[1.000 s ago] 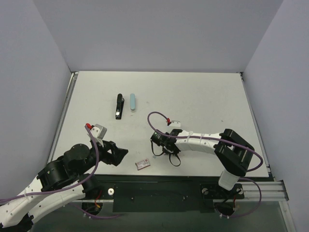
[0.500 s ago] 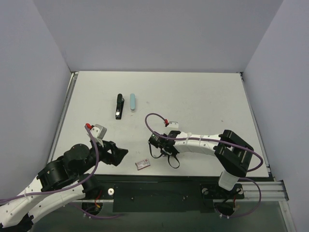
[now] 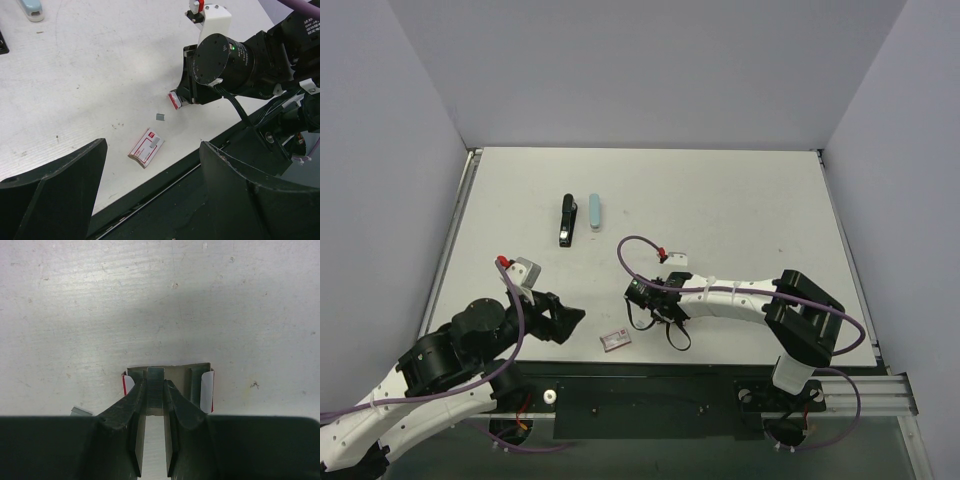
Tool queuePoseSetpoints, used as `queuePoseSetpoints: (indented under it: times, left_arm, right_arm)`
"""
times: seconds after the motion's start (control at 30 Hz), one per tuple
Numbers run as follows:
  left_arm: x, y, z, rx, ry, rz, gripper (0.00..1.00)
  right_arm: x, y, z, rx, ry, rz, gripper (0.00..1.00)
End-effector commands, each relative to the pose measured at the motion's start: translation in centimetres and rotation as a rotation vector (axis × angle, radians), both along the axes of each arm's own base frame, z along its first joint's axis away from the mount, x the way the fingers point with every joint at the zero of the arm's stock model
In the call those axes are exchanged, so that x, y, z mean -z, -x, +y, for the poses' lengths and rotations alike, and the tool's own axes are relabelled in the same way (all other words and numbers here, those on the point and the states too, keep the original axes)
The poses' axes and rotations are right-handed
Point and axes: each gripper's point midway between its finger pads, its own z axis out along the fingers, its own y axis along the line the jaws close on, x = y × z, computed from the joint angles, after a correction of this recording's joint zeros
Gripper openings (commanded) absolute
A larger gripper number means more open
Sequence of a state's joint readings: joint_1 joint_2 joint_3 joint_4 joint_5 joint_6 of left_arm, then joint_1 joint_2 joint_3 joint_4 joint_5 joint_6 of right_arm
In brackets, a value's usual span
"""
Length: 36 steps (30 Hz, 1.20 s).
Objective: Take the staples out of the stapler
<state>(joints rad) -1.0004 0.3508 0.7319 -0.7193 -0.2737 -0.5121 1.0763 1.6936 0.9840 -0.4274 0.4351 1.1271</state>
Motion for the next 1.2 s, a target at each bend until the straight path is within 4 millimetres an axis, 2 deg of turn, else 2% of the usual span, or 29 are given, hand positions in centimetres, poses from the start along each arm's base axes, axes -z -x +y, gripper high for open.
queuePoseSetpoints:
  times: [0.0, 1.17]
  left_arm:
    - [-1.01, 0.04, -0.07, 0.003, 0.034, -0.022, 0.86]
    - [-1.06, 0.06, -0.04, 0.003, 0.037, -0.024, 0.86]
  right_arm:
    - [-1.18, -0.13, -0.59, 0.010, 0.027, -0.033, 0.06]
    - [-0.26, 0.55, -1.52, 0.017, 0.061, -0.021, 0.09]
